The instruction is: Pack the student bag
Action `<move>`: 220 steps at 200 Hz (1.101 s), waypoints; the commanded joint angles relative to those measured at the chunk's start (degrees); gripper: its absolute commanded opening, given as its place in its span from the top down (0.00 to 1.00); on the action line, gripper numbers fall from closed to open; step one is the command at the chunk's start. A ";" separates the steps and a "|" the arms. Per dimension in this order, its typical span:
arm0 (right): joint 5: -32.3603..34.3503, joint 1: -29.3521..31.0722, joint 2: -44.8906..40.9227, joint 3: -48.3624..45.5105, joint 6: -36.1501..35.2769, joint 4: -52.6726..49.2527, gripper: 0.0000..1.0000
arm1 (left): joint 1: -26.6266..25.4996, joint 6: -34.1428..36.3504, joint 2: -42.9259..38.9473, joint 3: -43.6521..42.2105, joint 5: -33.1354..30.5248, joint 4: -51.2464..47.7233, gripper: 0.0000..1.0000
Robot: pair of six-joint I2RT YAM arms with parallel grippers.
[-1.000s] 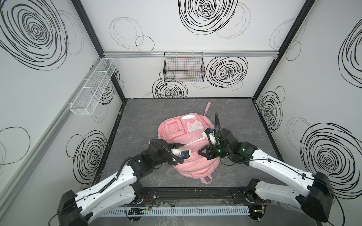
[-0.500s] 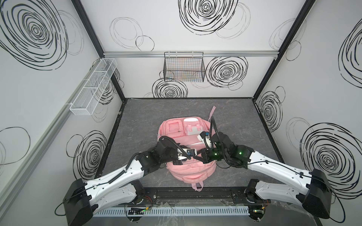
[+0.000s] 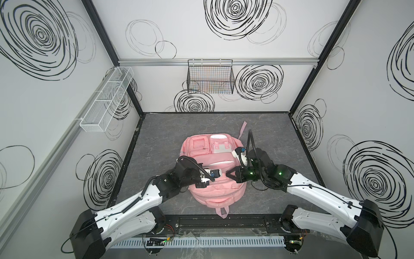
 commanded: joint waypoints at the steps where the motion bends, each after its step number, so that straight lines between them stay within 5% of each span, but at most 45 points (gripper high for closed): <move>1: 1.80 -2.69 -1.99 1.17 -2.35 -2.69 1.00 | 1.68 0.11 -1.80 -0.64 -1.72 1.72 1.00; 23: -0.65 -2.97 -1.32 0.93 -1.91 -0.24 1.00 | 1.28 -0.51 -2.32 -0.86 0.23 2.62 0.98; 36: -1.91 -2.67 -0.65 1.22 -1.37 1.00 1.00 | 0.38 -0.93 -2.11 -0.74 0.47 3.64 0.68; 53: -2.22 -2.23 -0.48 1.33 -1.12 1.88 1.00 | -0.72 -2.18 -0.78 0.33 0.98 4.56 0.57; 220: -4.12 0.95 -1.55 -1.16 2.41 10.48 1.00 | -4.85 -3.92 7.75 5.69 3.03 3.77 0.60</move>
